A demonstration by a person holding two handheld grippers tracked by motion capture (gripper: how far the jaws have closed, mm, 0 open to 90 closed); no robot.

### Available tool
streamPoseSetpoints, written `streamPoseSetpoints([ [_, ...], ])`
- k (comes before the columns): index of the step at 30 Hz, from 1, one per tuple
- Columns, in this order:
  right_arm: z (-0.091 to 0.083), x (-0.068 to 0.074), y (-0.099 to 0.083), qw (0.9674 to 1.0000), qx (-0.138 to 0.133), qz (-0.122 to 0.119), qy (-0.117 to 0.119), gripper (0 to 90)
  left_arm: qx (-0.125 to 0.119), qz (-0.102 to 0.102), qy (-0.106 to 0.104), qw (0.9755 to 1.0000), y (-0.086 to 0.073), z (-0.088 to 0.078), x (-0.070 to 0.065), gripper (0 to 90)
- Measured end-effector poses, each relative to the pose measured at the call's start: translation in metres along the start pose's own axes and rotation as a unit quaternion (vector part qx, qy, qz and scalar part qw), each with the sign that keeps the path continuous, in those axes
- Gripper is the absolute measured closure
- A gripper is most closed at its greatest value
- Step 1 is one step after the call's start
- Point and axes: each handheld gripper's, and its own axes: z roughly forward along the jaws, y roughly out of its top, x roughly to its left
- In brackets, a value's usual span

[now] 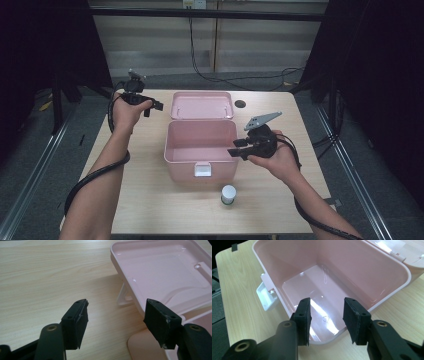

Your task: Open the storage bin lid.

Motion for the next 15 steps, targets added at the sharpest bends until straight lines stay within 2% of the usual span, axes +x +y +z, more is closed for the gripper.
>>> streamPoseSetpoints([
  [7,-0.002,0.002,-0.001,0.9999,0.013,-0.004,-0.01,49.4,-0.003,0.002,-0.007,1.0,-0.019,-0.007,0.008,30.9],
  [10,-0.005,0.002,-0.001,0.9999,0.009,-0.001,-0.014,44.2,-0.003,0.005,-0.009,0.9999,-0.026,-0.01,0.011,28.2],
  [15,-0.01,0.002,-0.001,0.9998,0.011,-0.002,-0.018,40.9,-0.012,0.011,-0.009,0.9998,-0.039,-0.016,0.016,26.1],
])
